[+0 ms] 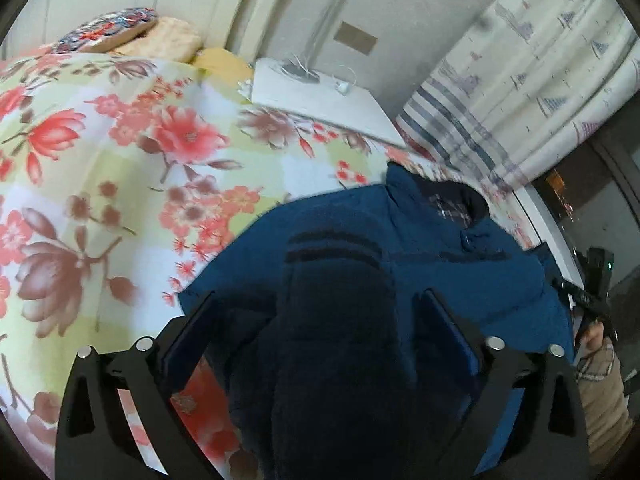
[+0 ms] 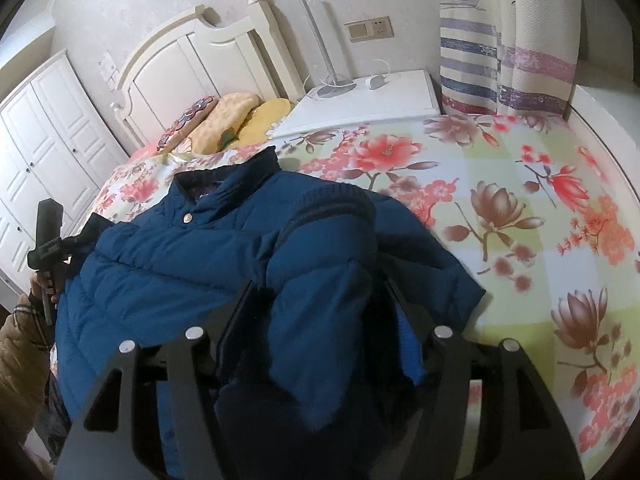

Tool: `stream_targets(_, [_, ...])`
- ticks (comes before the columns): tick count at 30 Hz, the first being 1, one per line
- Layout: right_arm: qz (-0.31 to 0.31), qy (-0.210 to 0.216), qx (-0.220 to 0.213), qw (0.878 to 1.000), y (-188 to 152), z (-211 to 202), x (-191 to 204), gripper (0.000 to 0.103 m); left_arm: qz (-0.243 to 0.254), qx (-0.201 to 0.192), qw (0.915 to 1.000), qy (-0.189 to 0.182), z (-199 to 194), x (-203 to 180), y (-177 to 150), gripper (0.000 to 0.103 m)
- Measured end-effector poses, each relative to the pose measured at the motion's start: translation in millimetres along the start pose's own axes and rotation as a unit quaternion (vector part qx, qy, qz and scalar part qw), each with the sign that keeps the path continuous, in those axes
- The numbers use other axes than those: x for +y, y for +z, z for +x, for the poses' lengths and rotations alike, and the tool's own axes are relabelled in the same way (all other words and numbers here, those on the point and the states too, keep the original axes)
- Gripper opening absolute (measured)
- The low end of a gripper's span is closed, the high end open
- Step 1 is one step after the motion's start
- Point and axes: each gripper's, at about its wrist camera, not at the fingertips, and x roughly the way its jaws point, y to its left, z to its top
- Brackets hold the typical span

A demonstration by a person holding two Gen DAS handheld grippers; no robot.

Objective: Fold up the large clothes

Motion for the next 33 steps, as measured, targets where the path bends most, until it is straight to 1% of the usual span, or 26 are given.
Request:
stream_targets(1, [0.0,0.004,-0.003,1.0,-1,-1,0,0.033,-0.001,-0.001,0.9999,-0.014,1,0,-1,0.05])
stream_targets(2, [0.002,0.011,-0.005,1.0,-2,-3,1,0.017,-0.007,-0.008,0.9994,-0.032,-3,1,-2,0.029])
stream_targets(3, [0.002,0.007,-0.021,1.0,-3,-13,7,0.011,0.005,-0.039,0.9991,-0.017,-17,-9,-5,0.022])
stream_targets(4, [-0.012,-0.003,-0.041,0.999,-2,-27,19,0.008,0.029,-0.062,0.9976,-0.009,-31,-23,-8,0.017])
stream_targets(5, [-0.034,-0.015,-0.067,0.997,1,-48,37,0.007,0.049,-0.08,0.9955,-0.003,-46,-36,-10,0.016])
stream_targets(7, [-0.052,-0.008,-0.106,0.993,16,-85,61,0.006,0.084,-0.126,0.9883,-0.014,-88,-64,1,0.016])
stream_targets(9, [-0.058,-0.017,-0.137,0.989,52,-114,75,0.006,0.08,-0.159,0.9839,-0.013,-117,-74,31,0.016])
stream_targets(10, [-0.055,-0.025,-0.141,0.988,66,-117,74,0.006,0.077,-0.17,0.9824,0.003,-122,-74,52,0.016])
stream_targets(12, [-0.026,-0.032,-0.129,0.991,100,-103,61,0.007,0.062,-0.152,0.9863,0.016,-108,-68,80,0.017])
stream_targets(14, [0.005,-0.053,-0.084,0.995,115,-59,43,0.007,0.034,-0.101,0.9934,0.043,-63,-54,97,0.017])
stream_targets(16, [0.018,-0.083,-0.032,0.996,109,-11,27,0.007,0.033,-0.059,0.9942,0.084,-15,-44,92,0.017])
stream_targets(17, [0.033,-0.098,0.005,0.995,97,22,13,0.007,0.028,-0.043,0.9943,0.093,3,-37,86,0.017])
stream_targets(18, [0.047,-0.114,0.038,0.992,82,52,0,0.008,0.021,-0.019,0.9927,0.117,33,-27,73,0.017])
stream_targets(19, [0.056,-0.115,0.055,0.99,64,73,-9,0.014,0.022,-0.004,0.991,0.132,54,-21,62,0.019])
stream_targets(20, [0.068,-0.1,0.038,0.992,58,75,-15,0.014,0.016,0.003,0.9912,0.131,67,-16,53,0.021])
stream_targets(22, [0.087,-0.086,0.026,0.992,55,69,-20,0.014,0.006,-0.014,0.9917,0.128,64,-11,48,0.022])
stream_targets(24, [0.084,-0.086,0.024,0.992,55,67,-21,0.016,0.013,-0.011,0.9904,0.137,60,-11,48,0.03])
stream_targets(25, [0.087,-0.081,0.021,0.993,55,66,-21,0.02,0.012,-0.009,0.9898,0.141,59,-12,48,0.033])
stream_targets(26, [0.091,-0.082,0.018,0.992,56,64,-21,0.031,0.007,-0.011,0.9889,0.148,57,-10,48,0.042])
stream_targets(27, [0.094,-0.09,0.017,0.991,57,59,-18,0.038,-0.001,-0.018,0.9866,0.162,52,-10,49,0.059])
stream_targets(28, [0.096,-0.096,0.014,0.991,56,49,-14,0.055,-0.013,-0.038,0.9821,0.184,44,-10,54,0.068])
stream_targets(29, [0.09,-0.1,-0.007,0.991,60,33,-5,0.062,-0.023,-0.086,0.974,0.209,22,-14,54,0.078])
stream_targets(30, [0.07,-0.107,-0.033,0.991,64,16,9,0.063,-0.028,-0.124,0.9669,0.221,6,-22,51,0.081])
stream_targets(31, [0.035,-0.113,-0.054,0.991,70,2,28,0.063,-0.031,-0.164,0.9586,0.231,-13,-32,50,0.089])
stream_targets(32, [0.01,-0.116,-0.065,0.991,74,-6,43,0.063,-0.028,-0.191,0.9539,0.23,-26,-43,53,0.092])
stream_targets(33, [-0.016,-0.116,-0.07,0.991,80,-9,61,0.063,-0.011,-0.199,0.954,0.224,-34,-63,58,0.094])
